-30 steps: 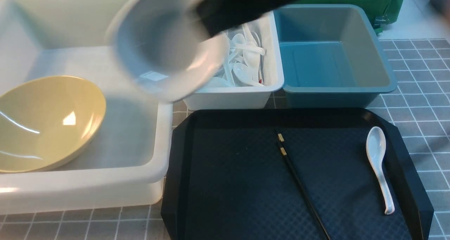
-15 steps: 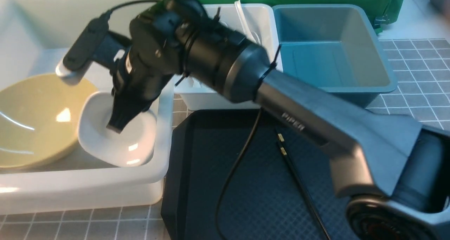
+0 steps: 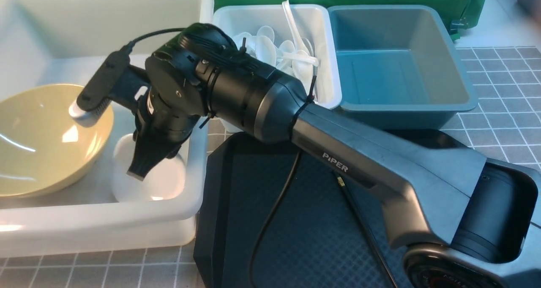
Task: On grey table put chopsticks spoon bowls plates into blue grey white boxes.
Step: 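Place the white bowl into the white bin on top of the stacked bowls with the right gripper, then reach down and grasp the white spoon resting in the bowl with the right gripper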
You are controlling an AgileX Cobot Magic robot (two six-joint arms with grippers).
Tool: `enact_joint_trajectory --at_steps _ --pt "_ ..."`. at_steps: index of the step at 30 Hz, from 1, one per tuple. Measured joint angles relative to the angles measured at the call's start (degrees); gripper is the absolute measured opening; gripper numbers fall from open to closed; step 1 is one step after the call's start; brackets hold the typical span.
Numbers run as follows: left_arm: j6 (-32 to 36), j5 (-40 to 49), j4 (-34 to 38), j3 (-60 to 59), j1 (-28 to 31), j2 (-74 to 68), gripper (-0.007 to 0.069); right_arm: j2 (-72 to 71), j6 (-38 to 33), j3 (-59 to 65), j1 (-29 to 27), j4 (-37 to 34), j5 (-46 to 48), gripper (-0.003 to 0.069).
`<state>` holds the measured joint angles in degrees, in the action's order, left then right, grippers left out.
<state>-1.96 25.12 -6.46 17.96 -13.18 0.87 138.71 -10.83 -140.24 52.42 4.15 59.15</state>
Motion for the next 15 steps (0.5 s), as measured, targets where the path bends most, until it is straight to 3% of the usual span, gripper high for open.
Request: enact_joint_trajectory --at_steps 2,6,11,15 --pt "0.0 0.0 0.0 0.0 0.0 0.0 -0.0006 -1.06 2.45 0.88 0.0 0.06 -0.33 0.0342" --pt "0.0 0.0 -0.05 0.0 0.0 0.0 -0.0006 -6.4 3.9 4.48 -0.11 0.07 0.47 0.0454" --pt "-0.18 0.0 -0.05 0.0 0.0 0.0 -0.0006 -20.35 3.95 9.62 -1.33 5.81 5.75 0.0479" --pt "-0.24 0.0 -0.05 0.0 0.0 0.0 -0.0006 -31.39 9.05 17.43 -6.08 13.86 9.56 0.0481"
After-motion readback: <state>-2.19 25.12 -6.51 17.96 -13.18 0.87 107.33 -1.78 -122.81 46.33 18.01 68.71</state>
